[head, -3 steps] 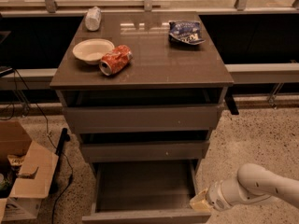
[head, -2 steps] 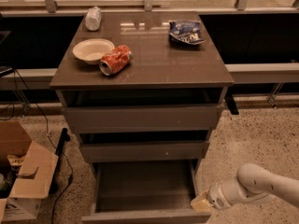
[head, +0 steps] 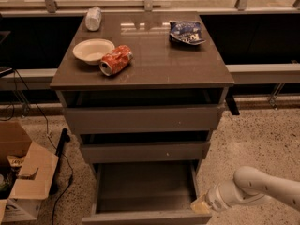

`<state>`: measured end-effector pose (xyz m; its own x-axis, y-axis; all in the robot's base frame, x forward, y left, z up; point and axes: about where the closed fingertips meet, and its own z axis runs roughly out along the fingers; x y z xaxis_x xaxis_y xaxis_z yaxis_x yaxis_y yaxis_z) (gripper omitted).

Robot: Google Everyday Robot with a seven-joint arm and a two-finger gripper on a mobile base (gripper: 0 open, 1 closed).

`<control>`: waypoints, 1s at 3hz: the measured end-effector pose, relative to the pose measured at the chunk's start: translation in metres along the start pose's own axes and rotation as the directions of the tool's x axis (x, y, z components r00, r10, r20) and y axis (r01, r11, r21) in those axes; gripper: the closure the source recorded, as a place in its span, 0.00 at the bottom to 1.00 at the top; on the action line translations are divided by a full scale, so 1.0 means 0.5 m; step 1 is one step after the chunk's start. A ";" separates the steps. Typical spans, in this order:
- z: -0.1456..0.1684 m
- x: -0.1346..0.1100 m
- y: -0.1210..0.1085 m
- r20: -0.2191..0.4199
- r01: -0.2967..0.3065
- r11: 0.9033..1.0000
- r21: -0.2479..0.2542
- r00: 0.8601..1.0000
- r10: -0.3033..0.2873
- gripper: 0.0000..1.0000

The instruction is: Close bottom drawer

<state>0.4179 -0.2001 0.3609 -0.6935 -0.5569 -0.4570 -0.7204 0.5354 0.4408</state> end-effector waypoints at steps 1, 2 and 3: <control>0.064 0.033 -0.036 -0.022 -0.015 1.000 0.009 1.000 0.015 1.00; 0.130 0.087 -0.069 -0.048 -0.058 0.998 0.005 0.997 0.058 1.00; 0.198 0.144 -0.089 -0.085 -0.103 0.995 -0.007 0.991 0.102 1.00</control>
Offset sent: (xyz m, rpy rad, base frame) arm -0.0143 -0.0078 -0.1418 -0.0540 0.1159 -0.0541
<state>0.3999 -0.2011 0.2322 -0.7606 -0.5515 -0.3426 -0.6454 0.5851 0.4909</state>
